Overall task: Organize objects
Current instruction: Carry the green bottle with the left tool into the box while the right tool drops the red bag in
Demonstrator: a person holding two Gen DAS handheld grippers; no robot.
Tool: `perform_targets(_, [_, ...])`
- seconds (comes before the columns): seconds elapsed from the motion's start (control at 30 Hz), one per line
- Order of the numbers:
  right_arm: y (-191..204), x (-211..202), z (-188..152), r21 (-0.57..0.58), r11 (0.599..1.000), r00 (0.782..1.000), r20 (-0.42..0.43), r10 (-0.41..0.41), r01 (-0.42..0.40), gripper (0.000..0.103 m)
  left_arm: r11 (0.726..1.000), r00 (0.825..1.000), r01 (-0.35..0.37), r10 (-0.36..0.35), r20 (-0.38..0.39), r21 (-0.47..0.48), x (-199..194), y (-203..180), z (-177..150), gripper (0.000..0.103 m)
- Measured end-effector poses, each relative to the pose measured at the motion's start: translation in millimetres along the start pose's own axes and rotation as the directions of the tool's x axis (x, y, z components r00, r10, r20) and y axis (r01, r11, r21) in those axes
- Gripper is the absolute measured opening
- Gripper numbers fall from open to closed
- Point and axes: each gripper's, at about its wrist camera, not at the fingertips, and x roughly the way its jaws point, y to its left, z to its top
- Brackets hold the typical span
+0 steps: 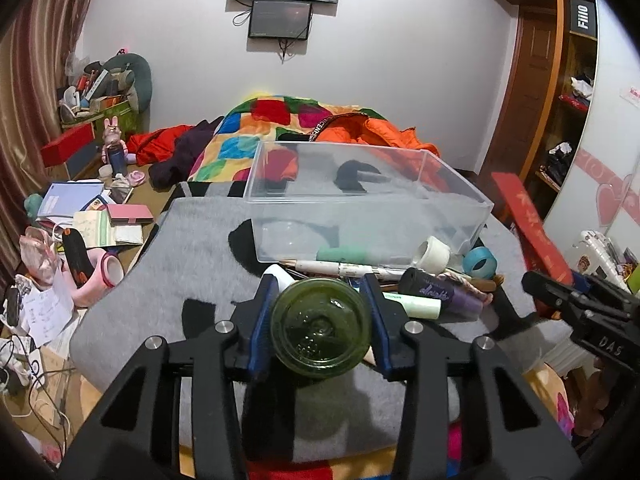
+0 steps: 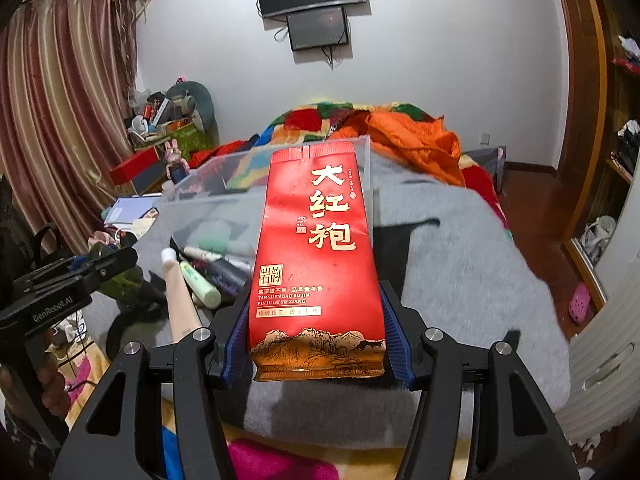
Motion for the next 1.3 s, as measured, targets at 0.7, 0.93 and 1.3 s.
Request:
perform_targets(0.7, [2.7, 18.9, 56.8, -0.048, 0.998, 0.997, 0.063, 0.05, -0.046, 0.054, 1.0, 0.995, 0.009, -0.012, 0.102, 0.03, -8.5, 1.3, 67.2, 0.041])
perform_targets(0.93, [8.0, 32.0, 79.0, -0.08, 0.996, 0.996, 0.079, 0.052, -0.045, 0.054, 0.999, 0.991, 0.003, -0.009, 0.131, 0.044, 0.3, -1.2, 96.4, 0.041])
perform_targets(1.3, [10.0, 69.7, 110.5, -0.111, 0.99, 0.995, 0.029, 0.09, -0.087, 0.054, 1.0, 0.994, -0.013, 0.01, 0.11, 0.021, 40.1, 0.7, 135.8, 0.041])
